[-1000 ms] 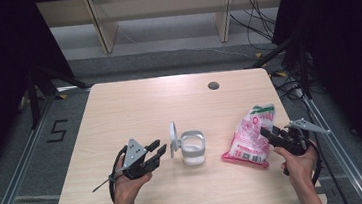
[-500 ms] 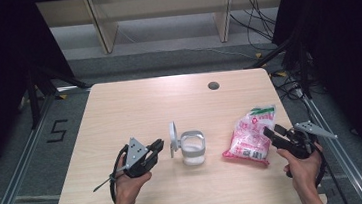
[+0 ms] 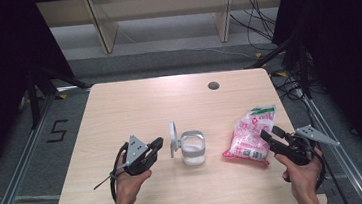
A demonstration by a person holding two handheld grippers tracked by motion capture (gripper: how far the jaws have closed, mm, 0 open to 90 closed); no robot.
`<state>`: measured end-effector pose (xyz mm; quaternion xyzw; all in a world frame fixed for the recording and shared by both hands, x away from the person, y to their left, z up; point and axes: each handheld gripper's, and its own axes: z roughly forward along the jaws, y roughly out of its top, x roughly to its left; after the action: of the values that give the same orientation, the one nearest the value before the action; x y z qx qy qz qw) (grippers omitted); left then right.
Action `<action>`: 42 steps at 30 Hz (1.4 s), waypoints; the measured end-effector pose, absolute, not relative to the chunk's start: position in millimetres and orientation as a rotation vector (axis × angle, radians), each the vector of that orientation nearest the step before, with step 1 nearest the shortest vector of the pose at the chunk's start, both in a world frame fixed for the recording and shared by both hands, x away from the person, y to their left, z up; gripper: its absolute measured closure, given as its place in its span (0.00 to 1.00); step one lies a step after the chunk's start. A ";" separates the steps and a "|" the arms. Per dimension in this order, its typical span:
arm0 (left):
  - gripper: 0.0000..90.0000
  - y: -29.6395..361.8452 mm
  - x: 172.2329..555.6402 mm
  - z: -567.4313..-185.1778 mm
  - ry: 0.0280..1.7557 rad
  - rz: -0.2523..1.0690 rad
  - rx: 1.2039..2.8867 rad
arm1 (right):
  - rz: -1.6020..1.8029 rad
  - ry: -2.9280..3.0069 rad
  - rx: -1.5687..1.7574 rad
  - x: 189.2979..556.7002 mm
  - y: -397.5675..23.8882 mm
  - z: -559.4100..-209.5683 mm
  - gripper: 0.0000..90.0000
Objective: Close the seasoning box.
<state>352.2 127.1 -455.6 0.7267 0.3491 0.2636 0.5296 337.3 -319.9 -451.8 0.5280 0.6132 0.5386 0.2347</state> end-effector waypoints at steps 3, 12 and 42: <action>0.96 125.4 353.8 -453.2 0.820 0.624 1.752 | 1.474 1.718 1.437 333.7 -314.5 -451.5 0.49; 0.97 123.8 355.8 -448.8 0.816 0.626 1.759 | 1.468 1.804 1.366 327.6 -300.0 -454.4 0.49; 0.98 121.4 352.1 -432.0 0.761 0.606 1.774 | 1.493 1.914 1.343 308.3 -277.4 -463.7 0.47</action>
<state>352.1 121.4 -432.0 0.7433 0.3190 0.2539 0.5303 308.3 -277.4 -463.7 0.4760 0.6784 0.5291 0.1825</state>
